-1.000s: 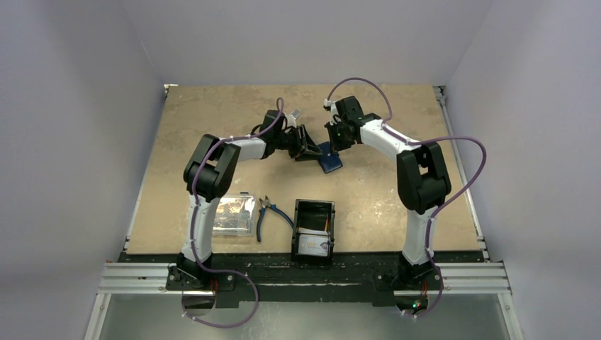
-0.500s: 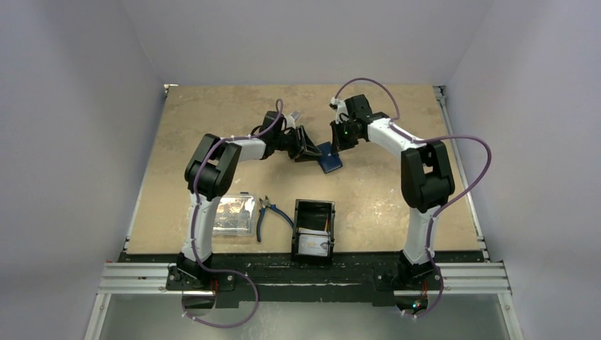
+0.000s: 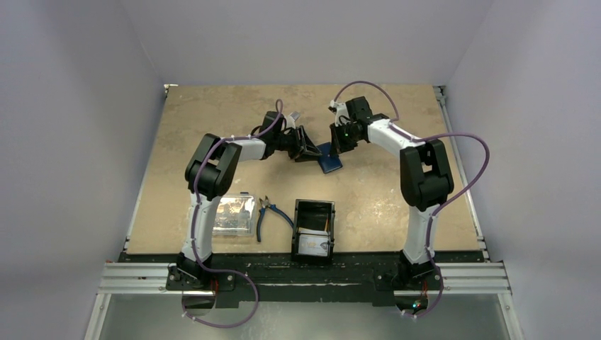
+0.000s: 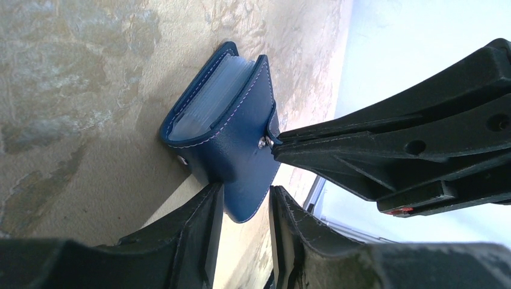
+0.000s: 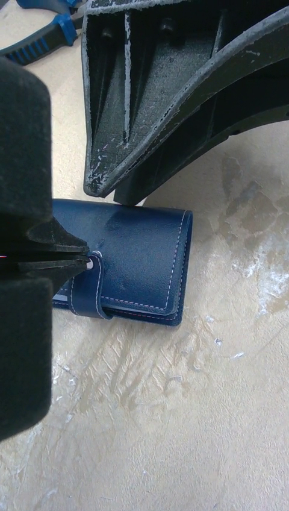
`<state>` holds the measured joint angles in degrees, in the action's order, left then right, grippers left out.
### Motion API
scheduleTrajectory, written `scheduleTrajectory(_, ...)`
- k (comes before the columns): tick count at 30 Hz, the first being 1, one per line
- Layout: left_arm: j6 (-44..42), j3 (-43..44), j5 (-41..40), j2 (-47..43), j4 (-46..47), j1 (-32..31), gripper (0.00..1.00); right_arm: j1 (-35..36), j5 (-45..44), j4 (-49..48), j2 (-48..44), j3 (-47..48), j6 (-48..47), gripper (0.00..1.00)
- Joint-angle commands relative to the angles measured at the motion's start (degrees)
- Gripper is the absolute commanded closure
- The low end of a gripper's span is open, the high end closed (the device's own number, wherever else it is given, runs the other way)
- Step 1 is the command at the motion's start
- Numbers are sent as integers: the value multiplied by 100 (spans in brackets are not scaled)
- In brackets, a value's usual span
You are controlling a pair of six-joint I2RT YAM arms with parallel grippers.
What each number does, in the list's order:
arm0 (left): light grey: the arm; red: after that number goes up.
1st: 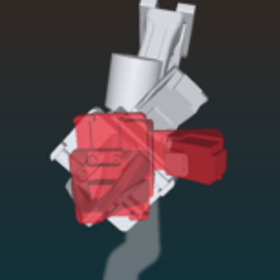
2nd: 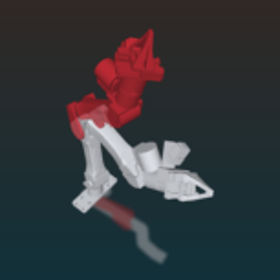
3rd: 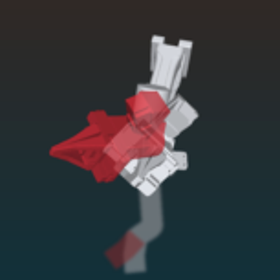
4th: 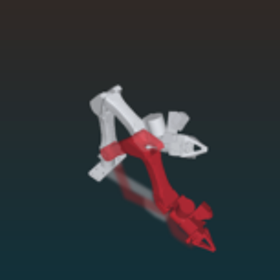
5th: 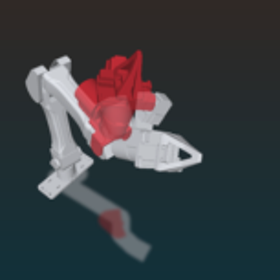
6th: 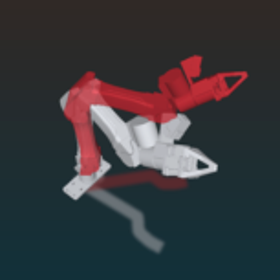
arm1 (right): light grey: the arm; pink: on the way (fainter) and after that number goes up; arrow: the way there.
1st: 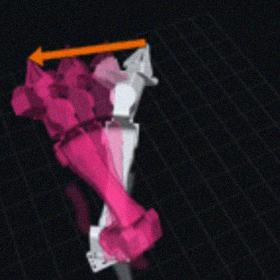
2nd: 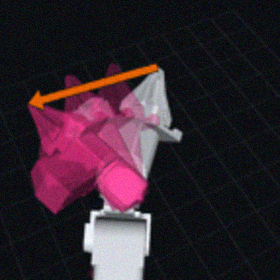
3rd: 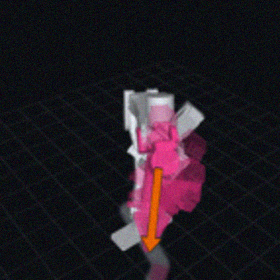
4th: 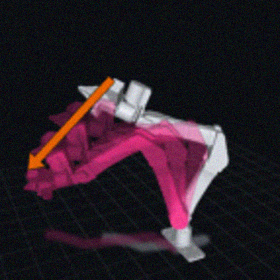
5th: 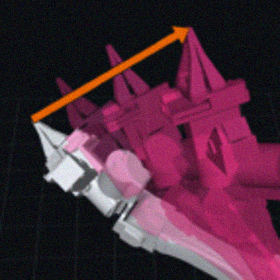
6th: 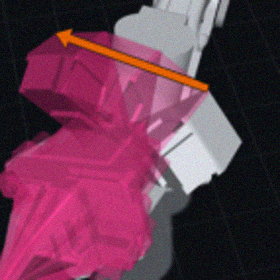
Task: Put the credit cards into the card holder
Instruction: Close the card holder at the center of the board.
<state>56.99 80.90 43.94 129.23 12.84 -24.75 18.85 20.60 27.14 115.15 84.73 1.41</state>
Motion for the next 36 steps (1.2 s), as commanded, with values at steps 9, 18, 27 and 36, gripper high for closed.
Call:
scheduleTrajectory(9, 5, -12, -9, 8, 173, 32, 63, -91, 463, -381, -109, -179, 397, 100)
scheduleTrajectory(18, 18, -2, -10, 19, 185, 32, 63, -250, 919, -311, -54, -223, 333, 100)
scheduleTrajectory(27, 31, -12, 0, 30, 206, 32, 63, -243, 1013, -81, 104, -78, 149, 100)
scheduleTrajectory(36, 78, -13, 22, 58, 249, 32, 63, -207, 1060, 29, 281, 17, 46, 100)
